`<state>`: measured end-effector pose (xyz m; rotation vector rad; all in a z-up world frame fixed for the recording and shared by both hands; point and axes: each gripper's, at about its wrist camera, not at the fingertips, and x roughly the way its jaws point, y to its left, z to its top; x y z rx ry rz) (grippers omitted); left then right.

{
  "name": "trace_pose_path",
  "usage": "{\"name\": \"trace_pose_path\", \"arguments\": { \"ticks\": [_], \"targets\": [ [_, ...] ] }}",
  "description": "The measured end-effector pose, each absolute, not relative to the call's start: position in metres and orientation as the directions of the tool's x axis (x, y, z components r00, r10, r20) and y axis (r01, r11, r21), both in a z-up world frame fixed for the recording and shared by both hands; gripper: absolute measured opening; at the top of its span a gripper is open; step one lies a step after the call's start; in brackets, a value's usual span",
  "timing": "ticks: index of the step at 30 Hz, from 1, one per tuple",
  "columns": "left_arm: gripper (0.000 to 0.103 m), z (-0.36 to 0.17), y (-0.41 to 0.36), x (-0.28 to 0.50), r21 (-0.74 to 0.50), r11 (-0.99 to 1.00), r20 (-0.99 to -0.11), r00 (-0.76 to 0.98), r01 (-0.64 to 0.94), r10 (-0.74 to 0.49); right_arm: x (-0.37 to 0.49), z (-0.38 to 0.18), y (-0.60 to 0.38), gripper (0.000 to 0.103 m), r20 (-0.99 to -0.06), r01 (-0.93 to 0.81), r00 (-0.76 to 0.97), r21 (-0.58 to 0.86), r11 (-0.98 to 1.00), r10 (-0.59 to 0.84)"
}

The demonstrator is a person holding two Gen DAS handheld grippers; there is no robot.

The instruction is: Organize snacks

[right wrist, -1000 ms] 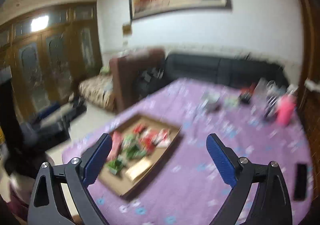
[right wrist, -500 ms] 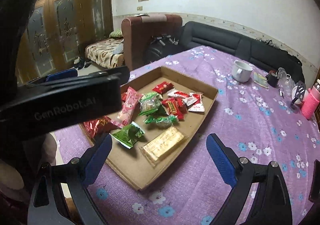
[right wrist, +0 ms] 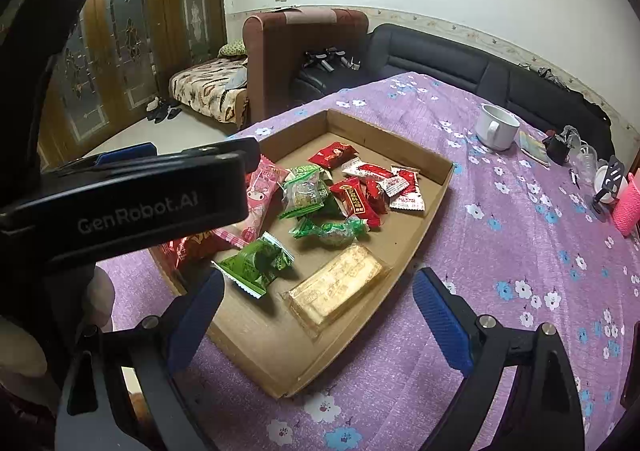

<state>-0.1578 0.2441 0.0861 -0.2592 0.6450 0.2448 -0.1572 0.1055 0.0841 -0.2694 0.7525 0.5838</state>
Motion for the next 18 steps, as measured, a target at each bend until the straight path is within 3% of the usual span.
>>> {"name": "trace_pose_path", "arguments": {
  "ticks": [18],
  "targets": [
    [0.102, 0.0805, 0.241, -0.1539, -0.177, 0.943, -0.632, 0.767, -0.283, 0.112, -0.1565, 0.078, 0.1003, 0.095, -0.709, -0.59, 0.57, -0.001, 0.808, 0.415]
  ]
}}
